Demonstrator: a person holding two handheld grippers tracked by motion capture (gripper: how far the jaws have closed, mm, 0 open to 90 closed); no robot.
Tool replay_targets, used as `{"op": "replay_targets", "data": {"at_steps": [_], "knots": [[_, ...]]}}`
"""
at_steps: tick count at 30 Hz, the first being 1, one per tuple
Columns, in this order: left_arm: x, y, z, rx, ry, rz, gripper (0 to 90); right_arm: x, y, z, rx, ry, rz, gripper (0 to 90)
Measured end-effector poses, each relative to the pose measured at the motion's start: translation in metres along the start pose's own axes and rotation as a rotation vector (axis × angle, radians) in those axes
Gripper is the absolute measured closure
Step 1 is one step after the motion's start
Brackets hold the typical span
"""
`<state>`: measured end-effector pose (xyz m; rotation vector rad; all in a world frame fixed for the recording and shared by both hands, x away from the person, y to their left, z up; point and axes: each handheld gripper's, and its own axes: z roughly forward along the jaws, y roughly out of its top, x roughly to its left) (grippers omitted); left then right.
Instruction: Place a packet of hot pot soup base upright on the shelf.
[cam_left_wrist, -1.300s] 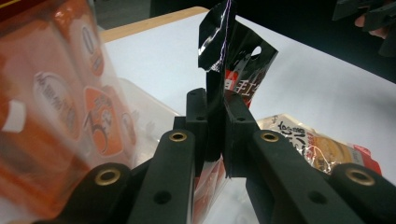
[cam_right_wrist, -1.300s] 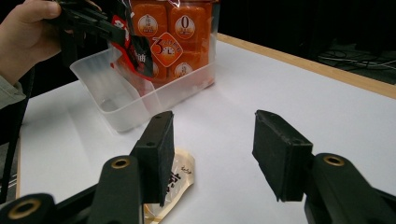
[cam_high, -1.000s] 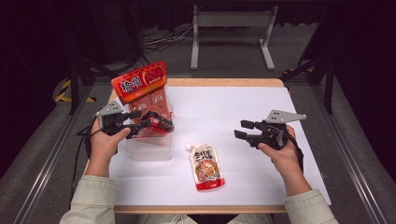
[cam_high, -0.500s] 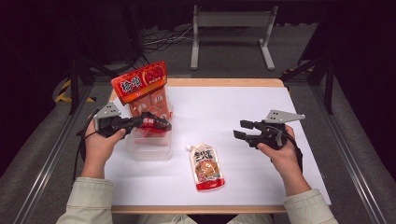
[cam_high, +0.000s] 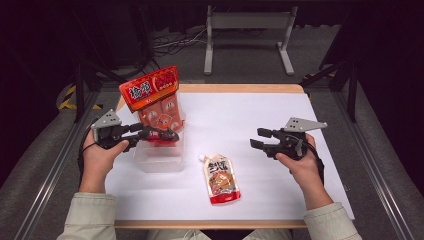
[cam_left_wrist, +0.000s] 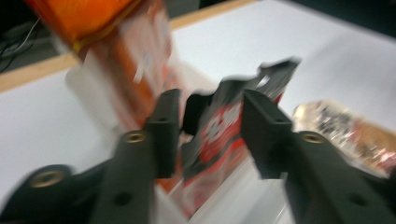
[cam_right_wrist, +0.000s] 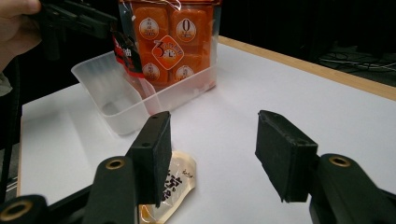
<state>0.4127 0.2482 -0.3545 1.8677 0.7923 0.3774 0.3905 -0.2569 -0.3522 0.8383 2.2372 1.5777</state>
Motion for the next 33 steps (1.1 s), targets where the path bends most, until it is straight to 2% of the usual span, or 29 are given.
{"op": "replay_targets", "data": {"at_steps": [1, 4, 5, 7, 10, 14, 17, 18, 20, 21, 25, 26, 28, 33], "knots": [[-0.002, 0.001, 0.0, -0.014, -0.015, -0.001, 40.9, 0.0, 0.0, 0.0, 0.0, 0.001, 0.0, 46.3], [-0.009, 0.006, 0.001, -0.039, -0.052, 0.027, 24.5, 0.0, 0.0, 0.0, 0.002, 0.003, 0.001, 46.1], [-0.012, 0.007, 0.002, -0.044, -0.054, 0.052, 19.5, 0.0, 0.0, 0.0, 0.001, 0.002, 0.001, 46.0], [-0.019, 0.01, 0.002, -0.05, -0.061, 0.085, 14.2, 0.0, 0.0, 0.0, 0.0, 0.004, 0.002, 45.7], [-0.028, 0.013, -0.001, -0.059, -0.065, 0.105, 10.9, 0.001, 0.0, 0.0, 0.002, 0.005, 0.003, 45.5], [-0.041, 0.013, -0.008, -0.054, -0.086, 0.112, 10.0, 0.002, -0.001, 0.0, 0.006, 0.008, 0.003, 44.9], [-0.045, 0.012, -0.012, -0.046, -0.077, 0.126, 10.7, 0.002, -0.001, 0.001, 0.011, 0.01, 0.002, 44.5], [-0.049, 0.009, -0.015, -0.027, -0.076, 0.142, 10.6, 0.003, -0.001, 0.002, 0.013, 0.018, 0.006, 43.9], [-0.051, 0.007, -0.016, -0.024, -0.083, 0.139, 10.7, 0.004, -0.001, 0.003, 0.016, 0.018, 0.006, 43.8], [-0.054, 0.003, -0.018, -0.012, -0.106, 0.134, 10.7, 0.005, -0.002, 0.005, 0.029, 0.018, 0.003, 43.4], [-0.06, 0.0, -0.018, 0.007, -0.129, 0.13, 11.5, 0.008, -0.002, 0.01, 0.041, 0.025, 0.004, 41.7], [-0.065, -0.002, -0.018, 0.026, -0.154, 0.126, 12.8, 0.009, -0.002, 0.012, 0.047, 0.027, 0.005, 41.1], [-0.068, -0.002, -0.018, 0.032, -0.168, 0.125, 14.2, 0.009, -0.002, 0.016, 0.052, 0.035, 0.011, 40.1], [-0.069, -0.003, -0.017, 0.007, -0.198, 0.103, 16.2, 0.013, -0.005, 0.026, 0.088, 0.047, 0.014, 39.1]]}}
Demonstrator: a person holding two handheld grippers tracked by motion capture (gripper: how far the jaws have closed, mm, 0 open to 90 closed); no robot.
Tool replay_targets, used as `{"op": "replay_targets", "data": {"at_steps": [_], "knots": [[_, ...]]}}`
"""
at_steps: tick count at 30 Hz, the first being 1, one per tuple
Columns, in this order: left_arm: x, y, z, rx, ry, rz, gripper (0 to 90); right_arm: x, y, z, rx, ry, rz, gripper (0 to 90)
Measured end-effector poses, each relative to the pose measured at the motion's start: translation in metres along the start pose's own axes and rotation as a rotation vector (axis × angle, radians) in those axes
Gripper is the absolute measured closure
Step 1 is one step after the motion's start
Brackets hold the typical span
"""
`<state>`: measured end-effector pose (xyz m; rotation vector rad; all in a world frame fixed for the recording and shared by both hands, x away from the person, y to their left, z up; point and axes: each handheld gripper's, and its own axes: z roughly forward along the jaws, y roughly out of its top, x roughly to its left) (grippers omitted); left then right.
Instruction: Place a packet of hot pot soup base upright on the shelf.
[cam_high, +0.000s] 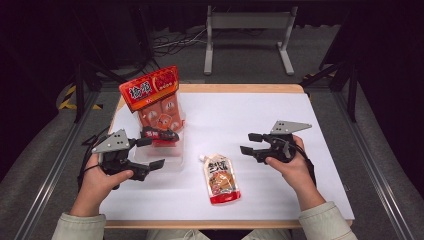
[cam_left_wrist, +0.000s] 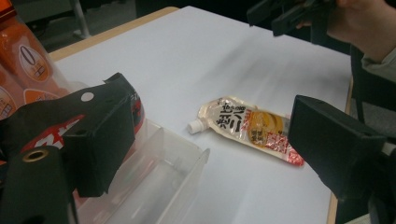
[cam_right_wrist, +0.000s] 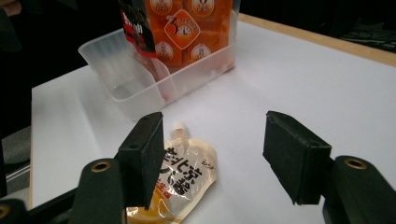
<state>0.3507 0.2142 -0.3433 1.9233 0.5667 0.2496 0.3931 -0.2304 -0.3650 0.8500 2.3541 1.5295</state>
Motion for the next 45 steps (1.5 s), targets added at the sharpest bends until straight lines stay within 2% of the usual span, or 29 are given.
{"op": "replay_targets", "data": {"at_steps": [7, 10, 13, 14, 15, 18, 20, 22, 25, 26, 31, 35, 38, 45], "knots": [[-0.006, -0.002, 0.002, -0.017, -0.026, -0.004, 16.5, 0.003, -0.007, 0.022, 0.061, 0.015, -0.004, 38.4], [-0.008, -0.003, 0.004, -0.015, -0.021, -0.007, 16.2, 0.002, -0.01, 0.03, 0.077, 0.03, 0.013, 37.7], [-0.009, -0.004, 0.006, -0.011, -0.016, -0.001, 16.2, 0.001, -0.015, 0.042, 0.122, 0.045, 0.03, 36.1], [-0.009, -0.004, 0.006, -0.011, -0.016, -0.001, 16.2, 0.001, -0.015, 0.042, 0.122, 0.045, 0.03, 36.1], [-0.011, -0.004, 0.007, -0.008, -0.017, -0.005, 16.2, 0.002, -0.019, 0.05, 0.15, 0.046, 0.028, 36.2], [-0.012, -0.004, 0.008, -0.006, -0.021, -0.005, 16.2, 0.003, -0.023, 0.059, 0.185, 0.042, 0.024, 36.6], [-0.013, -0.004, 0.009, -0.005, -0.028, -0.024, 16.3, 0.003, -0.025, 0.064, 0.197, 0.043, 0.024, 37.3], [-0.013, -0.004, 0.009, -0.005, -0.019, -0.023, 16.4, 0.004, -0.028, 0.069, 0.207, 0.036, 0.025, 38.6], [-0.014, -0.005, 0.011, -0.01, -0.024, -0.032, 16.4, 0.003, -0.031, 0.075, 0.214, 0.033, 0.025, 40.7], [-0.014, -0.005, 0.011, -0.01, -0.021, -0.019, 16.4, 0.003, -0.032, 0.076, 0.217, 0.032, 0.029, 41.7], [-0.014, -0.005, 0.013, -0.003, -0.013, -0.011, 16.2, 0.001, -0.035, 0.083, 0.239, 0.022, 0.038, 44.2], [-0.012, -0.005, 0.015, 0.013, 0.006, -0.033, 13.6, 0.0, -0.038, 0.086, 0.256, 0.012, 0.034, 45.1], [-0.011, -0.005, 0.015, 0.017, 0.017, -0.03, 13.0, 0.0, -0.039, 0.089, 0.274, 0.006, 0.023, 45.0], [-0.011, -0.005, 0.016, 0.02, 0.014, -0.037, 12.8, 0.001, -0.042, 0.095, 0.297, 0.004, 0.02, 45.0]]}}
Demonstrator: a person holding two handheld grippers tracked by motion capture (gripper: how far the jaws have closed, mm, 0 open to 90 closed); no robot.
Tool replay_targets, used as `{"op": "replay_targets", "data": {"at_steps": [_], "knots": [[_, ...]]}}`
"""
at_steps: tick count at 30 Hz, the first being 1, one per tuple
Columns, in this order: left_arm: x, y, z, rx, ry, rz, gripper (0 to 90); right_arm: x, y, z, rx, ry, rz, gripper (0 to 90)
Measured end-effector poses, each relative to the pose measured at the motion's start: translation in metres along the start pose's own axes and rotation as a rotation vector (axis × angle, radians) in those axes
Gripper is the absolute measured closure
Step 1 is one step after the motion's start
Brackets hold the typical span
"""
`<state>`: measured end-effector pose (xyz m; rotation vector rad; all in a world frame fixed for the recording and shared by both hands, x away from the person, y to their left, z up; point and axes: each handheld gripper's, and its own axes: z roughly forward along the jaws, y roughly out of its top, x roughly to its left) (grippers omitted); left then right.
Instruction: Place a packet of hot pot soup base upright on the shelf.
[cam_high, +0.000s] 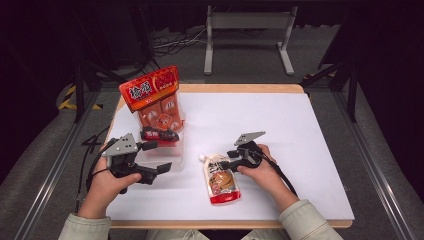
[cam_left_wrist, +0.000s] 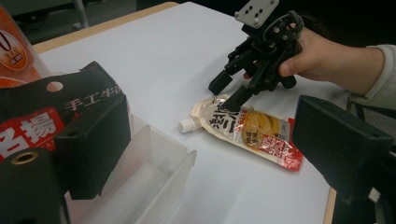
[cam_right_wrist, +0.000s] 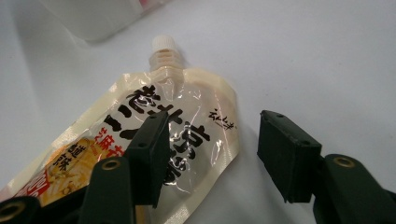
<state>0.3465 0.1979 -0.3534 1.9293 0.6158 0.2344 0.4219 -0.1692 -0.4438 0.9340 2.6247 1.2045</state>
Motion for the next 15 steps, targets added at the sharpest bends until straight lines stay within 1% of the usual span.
{"op": "replay_targets", "data": {"at_steps": [4, 5, 7, 8, 11, 12, 15], "knots": [[0.0002, -0.0002, 0.0023, 0.003, -0.004, -0.004, 12.8, 0.0004, -0.0003, 0.0001, 0.002, 0.003, -0.003, 47.0], [0.0001, -0.0001, 0.0027, 0.005, -0.007, -0.004, 12.8, 0.0009, -0.0003, 0.0001, 0.005, 0.003, -0.008, 48.4], [-0.0001, 0.0, 0.0037, 0.001, -0.014, -0.006, 12.7, 0.0033, -0.0005, 0.0008, 0.01, -0.004, -0.035, 49.3], [-0.0003, 0.0002, 0.0038, 0.004, -0.016, -0.007, 12.7, 0.0033, -0.0005, 0.0008, 0.01, -0.004, -0.035, 49.3], [-0.0003, 0.0, 0.0054, 0.005, -0.008, -0.006, 12.7, 0.0044, -0.0005, 0.001, 0.014, 0.005, -0.046, 54.1], [0.0001, -0.0001, 0.0061, 0.001, -0.008, -0.005, 12.7, 0.0051, -0.0003, 0.0011, 0.018, 0.007, -0.052, 57.4], [-0.0005, 0.0006, 0.0087, -0.008, -0.026, -0.03, 12.7, 0.0064, 0.0, 0.0006, 0.032, 0.007, -0.083, 71.5]]}}
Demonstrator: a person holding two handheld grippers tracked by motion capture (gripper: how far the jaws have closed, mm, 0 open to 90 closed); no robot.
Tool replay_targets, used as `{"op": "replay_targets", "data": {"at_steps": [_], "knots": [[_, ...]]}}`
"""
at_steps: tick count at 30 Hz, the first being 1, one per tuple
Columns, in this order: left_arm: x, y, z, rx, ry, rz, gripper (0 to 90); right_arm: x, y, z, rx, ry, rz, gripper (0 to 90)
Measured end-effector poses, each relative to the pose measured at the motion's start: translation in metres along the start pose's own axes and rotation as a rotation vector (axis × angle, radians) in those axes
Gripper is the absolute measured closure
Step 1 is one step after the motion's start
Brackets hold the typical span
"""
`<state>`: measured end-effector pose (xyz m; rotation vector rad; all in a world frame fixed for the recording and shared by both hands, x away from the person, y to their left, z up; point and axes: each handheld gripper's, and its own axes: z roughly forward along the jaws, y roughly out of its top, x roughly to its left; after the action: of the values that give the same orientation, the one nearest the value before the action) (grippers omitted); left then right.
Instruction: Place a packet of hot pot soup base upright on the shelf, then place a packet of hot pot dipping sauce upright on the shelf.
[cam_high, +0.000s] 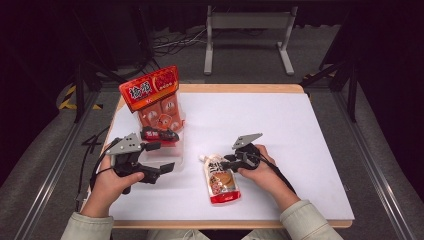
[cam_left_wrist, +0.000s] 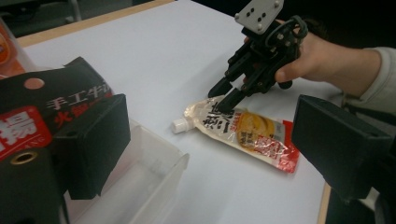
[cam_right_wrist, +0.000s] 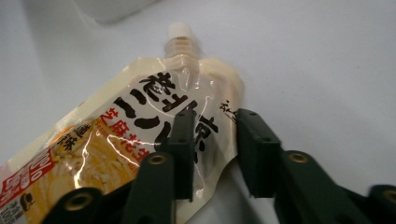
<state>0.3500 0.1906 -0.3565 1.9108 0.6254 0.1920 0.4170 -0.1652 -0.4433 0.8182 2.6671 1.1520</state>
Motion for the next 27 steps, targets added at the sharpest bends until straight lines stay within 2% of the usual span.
{"op": "replay_targets", "data": {"at_steps": [2, 4, 7, 10, 14, 16, 17, 18, 19, 25, 27], "knots": [[-0.002, 0.001, 0.003, -0.017, -0.01, -0.01, 12.7, 0.001, 0.0, 0.0, 0.011, 0.019, -0.014, 82.8], [-0.003, 0.001, 0.006, -0.026, -0.017, 0.0, 12.6, 0.003, 0.001, 0.0, 0.021, 0.031, -0.024, 88.0], [-0.003, 0.001, 0.008, -0.032, -0.02, 0.005, 11.6, 0.005, 0.002, -0.001, 0.022, 0.02, -0.038, 89.1], [-0.003, 0.0, 0.015, -0.031, -0.022, 0.002, 10.3, 0.005, 0.003, -0.006, 0.007, 0.02, -0.023, 89.9], [-0.003, -0.001, 0.02, -0.028, -0.018, 0.004, 7.6, 0.007, 0.007, -0.023, -0.052, 0.037, -0.011, 90.0], [-0.004, 0.0, 0.023, -0.04, -0.032, -0.006, 6.0, 0.01, 0.01, -0.031, -0.077, 0.037, -0.022, 90.0], [-0.005, 0.001, 0.025, -0.046, -0.041, 0.012, 6.5, 0.012, 0.011, -0.035, -0.088, 0.04, -0.027, 90.0], [-0.005, 0.001, 0.025, -0.046, -0.041, 0.012, 6.5, 0.014, 0.012, -0.039, -0.098, 0.043, -0.033, 90.0], [-0.008, 0.001, 0.026, -0.049, -0.055, 0.042, 6.1, 0.015, 0.013, -0.042, -0.111, 0.048, -0.037, 90.0], [-0.011, 0.003, 0.032, -0.042, -0.06, 0.064, 7.4, 0.026, 0.019, -0.062, -0.183, 0.083, -0.064, 90.0], [-0.01, 0.001, 0.034, -0.017, -0.061, 0.087, 8.0, 0.028, 0.02, -0.065, -0.192, 0.095, -0.067, 90.0]]}}
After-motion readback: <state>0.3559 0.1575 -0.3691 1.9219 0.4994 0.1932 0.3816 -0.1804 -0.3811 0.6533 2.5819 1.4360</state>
